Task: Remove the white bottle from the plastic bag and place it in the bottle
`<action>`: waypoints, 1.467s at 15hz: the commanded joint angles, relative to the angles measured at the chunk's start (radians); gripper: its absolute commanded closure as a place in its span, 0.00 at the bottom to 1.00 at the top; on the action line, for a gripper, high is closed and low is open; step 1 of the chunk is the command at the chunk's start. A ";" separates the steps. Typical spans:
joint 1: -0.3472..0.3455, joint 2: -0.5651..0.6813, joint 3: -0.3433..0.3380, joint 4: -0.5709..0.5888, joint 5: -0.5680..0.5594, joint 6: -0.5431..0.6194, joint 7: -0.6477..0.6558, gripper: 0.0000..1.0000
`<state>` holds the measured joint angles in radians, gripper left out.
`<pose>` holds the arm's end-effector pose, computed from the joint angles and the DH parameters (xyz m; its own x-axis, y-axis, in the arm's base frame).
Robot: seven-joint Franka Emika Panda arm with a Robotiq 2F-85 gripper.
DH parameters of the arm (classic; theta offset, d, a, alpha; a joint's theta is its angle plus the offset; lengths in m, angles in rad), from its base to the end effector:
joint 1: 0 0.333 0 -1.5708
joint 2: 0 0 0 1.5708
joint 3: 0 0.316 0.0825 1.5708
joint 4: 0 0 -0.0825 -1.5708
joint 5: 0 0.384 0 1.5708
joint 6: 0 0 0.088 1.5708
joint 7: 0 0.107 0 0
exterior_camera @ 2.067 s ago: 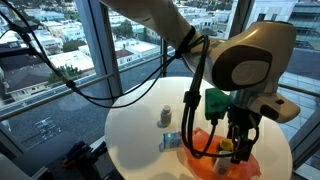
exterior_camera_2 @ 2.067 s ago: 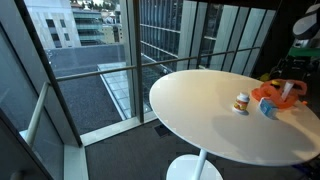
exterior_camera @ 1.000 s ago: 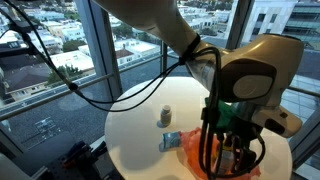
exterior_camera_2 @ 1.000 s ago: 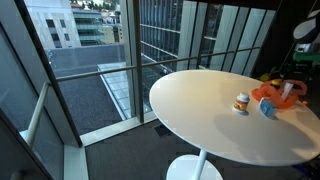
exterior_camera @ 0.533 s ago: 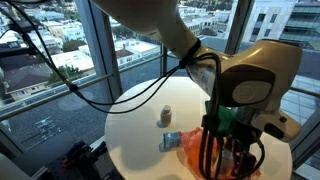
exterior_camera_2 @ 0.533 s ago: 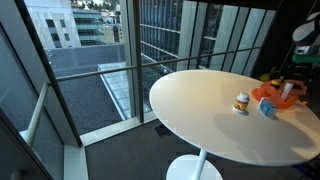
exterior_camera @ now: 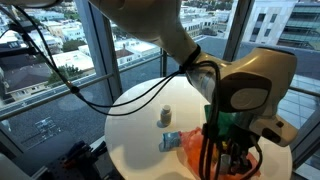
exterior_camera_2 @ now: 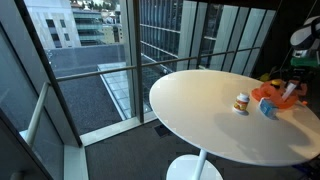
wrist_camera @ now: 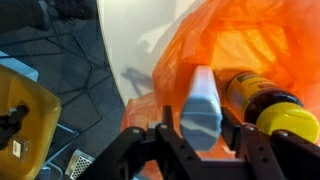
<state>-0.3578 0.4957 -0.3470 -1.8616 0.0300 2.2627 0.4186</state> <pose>0.4902 -0.3992 0.2601 0.4445 -0.8958 -0.0028 -0.8848 -0.4395 0.1548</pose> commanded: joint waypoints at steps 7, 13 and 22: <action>0.076 -0.189 -0.015 -0.131 -0.039 -0.012 -0.001 0.90; 0.162 -0.397 0.015 -0.290 -0.139 0.024 0.036 0.89; 0.195 -0.580 0.147 -0.451 -0.104 0.052 -0.011 0.89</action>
<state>-0.1670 -0.0271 -0.2302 -2.2519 -0.0916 2.2813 0.4296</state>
